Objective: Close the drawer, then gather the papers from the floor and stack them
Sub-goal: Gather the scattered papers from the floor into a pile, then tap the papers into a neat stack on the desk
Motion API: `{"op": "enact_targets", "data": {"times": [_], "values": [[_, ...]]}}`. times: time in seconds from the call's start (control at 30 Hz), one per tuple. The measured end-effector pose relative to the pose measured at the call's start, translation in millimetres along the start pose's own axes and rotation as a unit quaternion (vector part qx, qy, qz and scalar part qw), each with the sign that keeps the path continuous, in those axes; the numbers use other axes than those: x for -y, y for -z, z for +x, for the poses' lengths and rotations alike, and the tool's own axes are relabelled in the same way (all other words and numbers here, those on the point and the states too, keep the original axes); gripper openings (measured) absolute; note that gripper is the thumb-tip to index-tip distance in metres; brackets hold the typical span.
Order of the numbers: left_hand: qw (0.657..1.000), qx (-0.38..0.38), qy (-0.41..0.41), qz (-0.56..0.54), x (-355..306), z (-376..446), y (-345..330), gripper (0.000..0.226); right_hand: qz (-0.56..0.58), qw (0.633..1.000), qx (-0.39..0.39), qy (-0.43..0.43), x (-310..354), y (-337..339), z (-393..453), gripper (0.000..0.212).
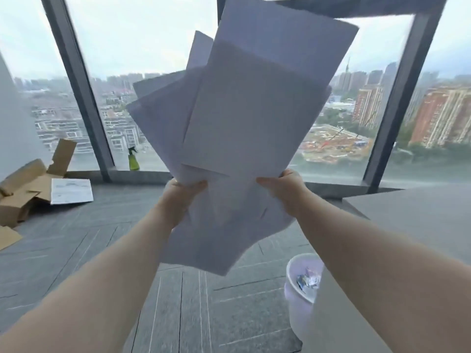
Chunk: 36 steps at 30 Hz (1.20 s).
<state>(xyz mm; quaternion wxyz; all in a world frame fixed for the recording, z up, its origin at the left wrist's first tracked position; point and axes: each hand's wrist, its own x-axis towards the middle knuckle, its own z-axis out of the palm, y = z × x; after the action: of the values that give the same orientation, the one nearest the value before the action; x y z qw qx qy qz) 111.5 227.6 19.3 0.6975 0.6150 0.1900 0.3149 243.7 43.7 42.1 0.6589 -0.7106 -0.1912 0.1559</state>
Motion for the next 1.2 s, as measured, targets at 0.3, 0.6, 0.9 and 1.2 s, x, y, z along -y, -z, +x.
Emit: {"op": "enact_targets", "data": {"times": [0.3, 0.6, 0.9, 1.2], "values": [[0.987, 0.079, -0.109, -0.086, -149, -58, -119, 0.01, 0.002, 0.988, -0.077, 0.134, 166, 121, -91, 0.011], [0.95, 0.224, -0.136, -0.171, -192, -133, -293, 0.026, -0.062, 0.956, -0.222, 0.183, 236, 291, -186, 0.033], [0.935, 0.283, -0.056, -0.207, -147, -212, -438, 0.012, -0.087, 0.94, -0.292, 0.155, 210, 429, -262, 0.018], [0.916, 0.357, -0.01, -0.185, -81, -232, -494, 0.026, -0.076, 0.933, -0.335, 0.107, 156, 495, -265, 0.041]]}}
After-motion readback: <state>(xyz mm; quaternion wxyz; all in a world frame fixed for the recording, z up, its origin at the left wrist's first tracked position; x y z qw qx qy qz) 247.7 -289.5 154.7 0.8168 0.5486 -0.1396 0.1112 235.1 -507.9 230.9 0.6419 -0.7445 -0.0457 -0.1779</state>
